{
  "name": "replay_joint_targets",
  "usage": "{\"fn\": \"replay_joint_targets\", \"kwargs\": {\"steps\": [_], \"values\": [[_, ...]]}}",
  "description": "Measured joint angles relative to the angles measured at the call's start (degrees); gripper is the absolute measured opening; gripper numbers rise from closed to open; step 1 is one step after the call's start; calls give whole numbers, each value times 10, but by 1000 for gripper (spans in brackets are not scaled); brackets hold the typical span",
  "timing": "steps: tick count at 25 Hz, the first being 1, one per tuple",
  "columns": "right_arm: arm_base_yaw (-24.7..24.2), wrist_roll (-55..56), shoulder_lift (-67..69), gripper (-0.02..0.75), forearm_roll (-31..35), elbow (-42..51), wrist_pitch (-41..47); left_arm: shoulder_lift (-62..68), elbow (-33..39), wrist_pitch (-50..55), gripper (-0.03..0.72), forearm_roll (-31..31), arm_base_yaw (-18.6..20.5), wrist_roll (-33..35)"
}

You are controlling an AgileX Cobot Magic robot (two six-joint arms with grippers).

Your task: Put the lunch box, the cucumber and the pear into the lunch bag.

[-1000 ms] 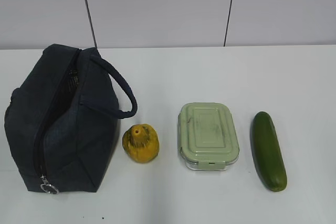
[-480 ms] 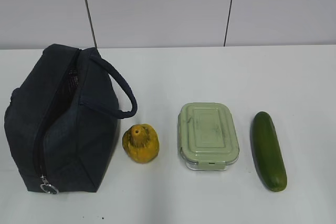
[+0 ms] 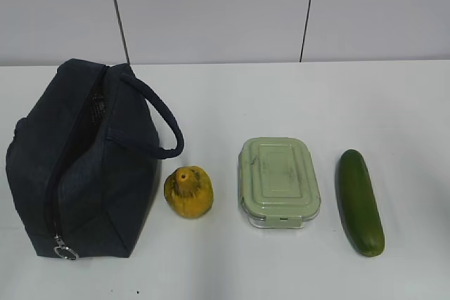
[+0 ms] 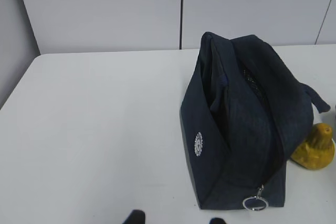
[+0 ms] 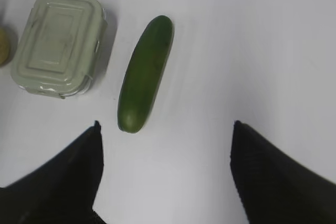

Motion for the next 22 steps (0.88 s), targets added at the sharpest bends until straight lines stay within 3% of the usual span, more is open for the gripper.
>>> {"fn": "replay_joint_targets", "kwargs": {"steps": [10,22], "values": [[0,-42,233,585,63,-127,-5,0,0,0,238,4,0,0],[18,-61,416,588,85,-151,-46,0,0,0,238,4,0,0]]}}
